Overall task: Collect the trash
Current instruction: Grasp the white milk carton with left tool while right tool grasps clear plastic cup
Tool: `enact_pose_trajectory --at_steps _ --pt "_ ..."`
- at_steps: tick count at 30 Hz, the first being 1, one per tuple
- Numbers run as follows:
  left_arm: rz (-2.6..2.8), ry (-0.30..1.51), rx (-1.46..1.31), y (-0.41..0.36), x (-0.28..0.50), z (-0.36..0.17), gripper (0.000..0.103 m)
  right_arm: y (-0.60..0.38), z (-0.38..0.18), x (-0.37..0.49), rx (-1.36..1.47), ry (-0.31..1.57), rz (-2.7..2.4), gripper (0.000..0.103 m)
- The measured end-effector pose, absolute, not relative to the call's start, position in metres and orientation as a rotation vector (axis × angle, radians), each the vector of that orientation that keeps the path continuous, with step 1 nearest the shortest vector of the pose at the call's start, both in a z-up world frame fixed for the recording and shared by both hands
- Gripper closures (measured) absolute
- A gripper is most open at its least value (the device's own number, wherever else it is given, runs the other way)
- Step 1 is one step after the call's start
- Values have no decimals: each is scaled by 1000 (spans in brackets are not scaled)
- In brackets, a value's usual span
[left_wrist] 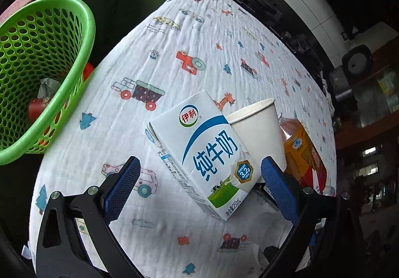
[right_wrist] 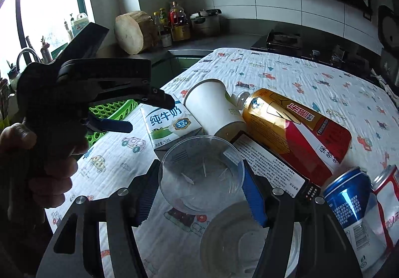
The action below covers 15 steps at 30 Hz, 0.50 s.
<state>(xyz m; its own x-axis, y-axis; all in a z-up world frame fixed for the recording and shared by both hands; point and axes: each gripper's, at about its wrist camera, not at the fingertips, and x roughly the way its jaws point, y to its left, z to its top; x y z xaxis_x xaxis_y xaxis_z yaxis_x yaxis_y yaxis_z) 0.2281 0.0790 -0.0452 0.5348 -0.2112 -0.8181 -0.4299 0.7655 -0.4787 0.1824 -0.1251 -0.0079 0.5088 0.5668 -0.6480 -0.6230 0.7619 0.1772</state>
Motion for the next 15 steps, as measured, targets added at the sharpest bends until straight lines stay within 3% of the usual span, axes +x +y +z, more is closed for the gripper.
enact_pose_trajectory --at_steps 15 --pt "331 1048 -776 67 249 -61 6 -166 -8 165 -12 726 715 42"
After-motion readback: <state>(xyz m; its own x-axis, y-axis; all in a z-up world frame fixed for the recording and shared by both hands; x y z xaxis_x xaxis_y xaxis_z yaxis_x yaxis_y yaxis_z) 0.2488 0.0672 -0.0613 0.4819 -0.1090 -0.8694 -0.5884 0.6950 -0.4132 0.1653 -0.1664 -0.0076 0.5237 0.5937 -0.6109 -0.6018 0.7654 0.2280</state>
